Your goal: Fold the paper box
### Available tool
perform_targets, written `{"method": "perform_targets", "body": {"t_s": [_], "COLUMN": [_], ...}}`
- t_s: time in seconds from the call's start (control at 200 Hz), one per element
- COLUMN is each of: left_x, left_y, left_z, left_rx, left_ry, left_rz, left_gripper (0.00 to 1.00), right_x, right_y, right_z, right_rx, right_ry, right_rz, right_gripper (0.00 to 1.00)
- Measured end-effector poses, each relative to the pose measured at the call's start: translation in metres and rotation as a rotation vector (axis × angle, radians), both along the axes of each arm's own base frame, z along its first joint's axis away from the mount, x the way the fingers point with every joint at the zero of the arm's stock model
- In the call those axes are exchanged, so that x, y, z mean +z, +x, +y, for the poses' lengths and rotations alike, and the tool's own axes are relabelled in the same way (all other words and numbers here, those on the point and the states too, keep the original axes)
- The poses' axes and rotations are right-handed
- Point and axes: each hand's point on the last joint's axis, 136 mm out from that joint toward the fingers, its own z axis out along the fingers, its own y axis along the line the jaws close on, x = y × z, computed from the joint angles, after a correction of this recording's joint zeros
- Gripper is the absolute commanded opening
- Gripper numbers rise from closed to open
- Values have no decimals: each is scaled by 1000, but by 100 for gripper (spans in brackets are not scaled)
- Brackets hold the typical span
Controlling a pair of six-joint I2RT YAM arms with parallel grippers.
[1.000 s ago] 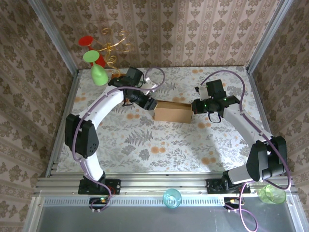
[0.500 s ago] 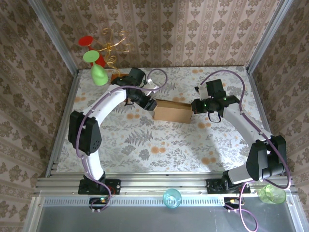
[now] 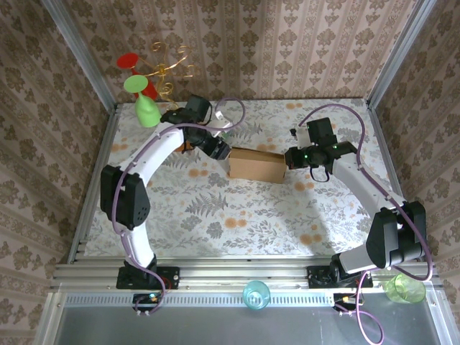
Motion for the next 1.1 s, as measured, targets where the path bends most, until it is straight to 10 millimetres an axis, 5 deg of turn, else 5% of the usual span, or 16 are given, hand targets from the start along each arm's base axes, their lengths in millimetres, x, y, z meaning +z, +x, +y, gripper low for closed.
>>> {"method": "perform_targets", "body": {"t_s": [0.295,0.76,1.1], "left_x": [-8,-13,-9], "left_y": [6,8,0], "left_z": [-13,-25,-23], "left_rx": [-65,-58,21], "left_ry": [-12,-19,-29], "left_rz": [0,24,117], "left_gripper": [54,11,8], "right_x": [0,0,0], "right_y": [1,2,2], "right_z": [1,2,2], "right_rx": [3,1,-16], "right_ry": [4,8,20], "right_rz": [3,6,14], "right_gripper": [0,0,0]}}
